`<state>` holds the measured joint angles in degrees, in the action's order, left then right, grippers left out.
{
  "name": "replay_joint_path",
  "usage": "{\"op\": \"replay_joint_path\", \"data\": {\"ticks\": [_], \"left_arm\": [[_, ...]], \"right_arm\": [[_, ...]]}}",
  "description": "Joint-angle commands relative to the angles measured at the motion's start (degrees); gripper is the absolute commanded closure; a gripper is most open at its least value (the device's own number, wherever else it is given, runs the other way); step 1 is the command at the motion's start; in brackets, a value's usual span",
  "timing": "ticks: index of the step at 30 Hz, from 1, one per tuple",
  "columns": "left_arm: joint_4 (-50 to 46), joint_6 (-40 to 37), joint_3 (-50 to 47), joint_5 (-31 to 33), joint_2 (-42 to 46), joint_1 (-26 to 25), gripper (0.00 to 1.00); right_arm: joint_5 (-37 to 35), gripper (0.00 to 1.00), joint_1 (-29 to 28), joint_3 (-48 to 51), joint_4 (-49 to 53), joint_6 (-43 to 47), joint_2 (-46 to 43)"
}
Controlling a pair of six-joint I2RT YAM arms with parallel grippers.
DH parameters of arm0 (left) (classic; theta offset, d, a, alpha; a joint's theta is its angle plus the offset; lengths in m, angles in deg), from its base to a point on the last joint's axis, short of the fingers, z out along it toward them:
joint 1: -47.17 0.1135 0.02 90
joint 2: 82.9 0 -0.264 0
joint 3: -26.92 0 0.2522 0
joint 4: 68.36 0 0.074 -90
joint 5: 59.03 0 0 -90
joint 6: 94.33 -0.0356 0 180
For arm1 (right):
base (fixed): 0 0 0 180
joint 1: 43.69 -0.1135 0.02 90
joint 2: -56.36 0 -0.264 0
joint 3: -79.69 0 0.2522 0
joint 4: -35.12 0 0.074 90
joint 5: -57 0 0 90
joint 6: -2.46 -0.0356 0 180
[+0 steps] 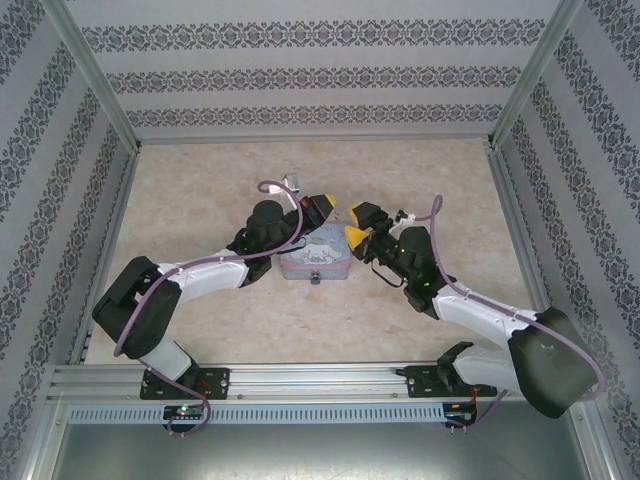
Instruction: Unlock the padlock with the key
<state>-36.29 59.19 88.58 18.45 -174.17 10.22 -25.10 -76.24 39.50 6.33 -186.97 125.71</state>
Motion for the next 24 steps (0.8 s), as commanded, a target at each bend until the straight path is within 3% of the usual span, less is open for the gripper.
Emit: {"op": "replay_joint_path", "data": {"ticks": [1, 11, 21, 24], "left_arm": [[4.9, 1.0, -0.5, 0.9, -0.6, 0.5, 1.0], [5.6, 1.2, -1.2, 1.1, -0.6, 0.3, 1.0], [6.5, 1.5, -1.7, 1.2, -0.8, 0.0, 1.0], [6.7, 1.5, -1.9, 1.3, -0.8, -0.1, 1.0]], "right_arm": [[-3.6, 0.31, -1.6, -2.4, -4.0, -2.7, 2.5], [-4.7, 0.36, -3.4, -5.5, -6.8, -4.1, 7.4], [-5.7, 0.6, -3.4, -6.2, -8.4, -5.0, 10.0], [-5.5, 0.63, -3.4, -6.6, -9.1, -5.4, 10.9]]}}
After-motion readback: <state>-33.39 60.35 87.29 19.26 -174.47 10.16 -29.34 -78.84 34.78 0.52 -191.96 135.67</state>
